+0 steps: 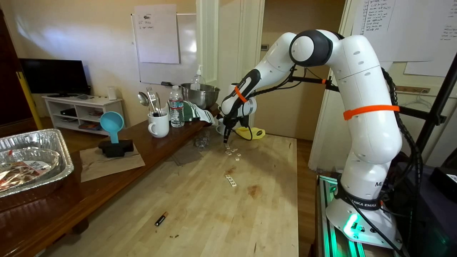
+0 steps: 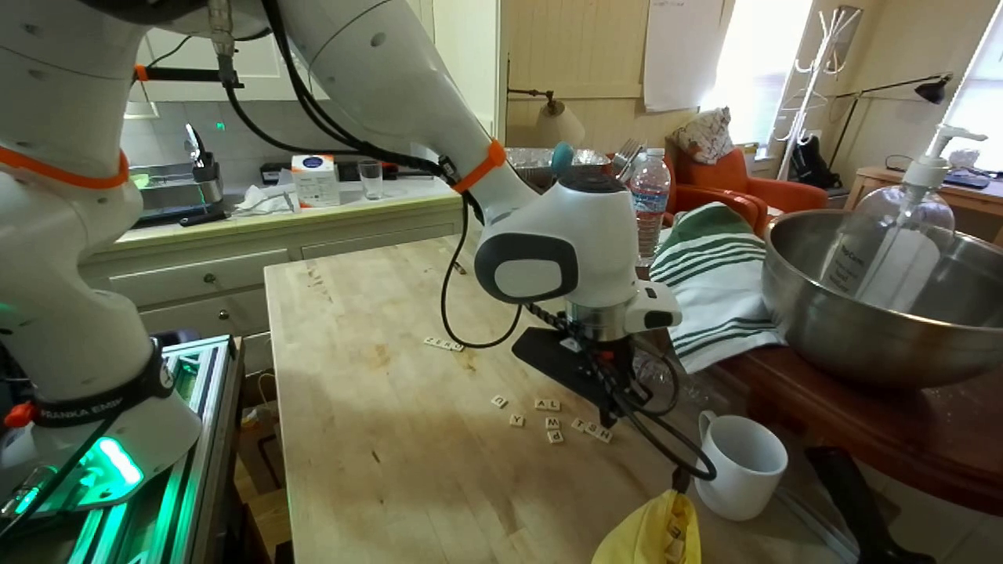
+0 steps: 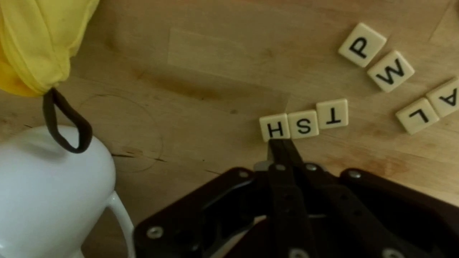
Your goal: Create the word 'Zeros' using the tiles.
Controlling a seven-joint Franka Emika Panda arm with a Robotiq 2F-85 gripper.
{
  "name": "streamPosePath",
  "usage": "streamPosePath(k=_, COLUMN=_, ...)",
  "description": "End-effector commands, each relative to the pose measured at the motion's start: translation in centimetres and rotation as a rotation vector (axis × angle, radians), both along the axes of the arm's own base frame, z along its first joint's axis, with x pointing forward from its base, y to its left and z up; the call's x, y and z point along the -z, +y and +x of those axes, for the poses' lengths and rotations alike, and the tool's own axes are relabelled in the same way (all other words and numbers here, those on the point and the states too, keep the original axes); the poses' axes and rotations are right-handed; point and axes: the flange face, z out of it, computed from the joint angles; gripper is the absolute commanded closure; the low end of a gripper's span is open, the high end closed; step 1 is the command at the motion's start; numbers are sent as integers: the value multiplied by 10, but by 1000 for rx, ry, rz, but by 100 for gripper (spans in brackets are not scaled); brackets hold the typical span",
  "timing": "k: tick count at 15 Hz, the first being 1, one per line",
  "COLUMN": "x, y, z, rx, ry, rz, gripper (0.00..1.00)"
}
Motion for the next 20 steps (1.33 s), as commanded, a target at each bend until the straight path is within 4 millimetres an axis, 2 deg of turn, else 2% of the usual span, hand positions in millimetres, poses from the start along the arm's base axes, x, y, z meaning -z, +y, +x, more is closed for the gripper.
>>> streamPosePath(k=1, x=5, y=-3, z=2, rx=-3, ry=30, rz=-9, gripper=100)
streamPosePath(k=5, x=-1, y=1, z=-3, rx=-23, ry=46, rz=-15, gripper=100)
streamPosePath(k=12, x=1, y=8, z=-8, rx=-53, ry=97, rz=-1, gripper=100)
streamPosePath(k=20, x=15, y=14, z=0, rx=-79, ry=98, rz=8, gripper=100)
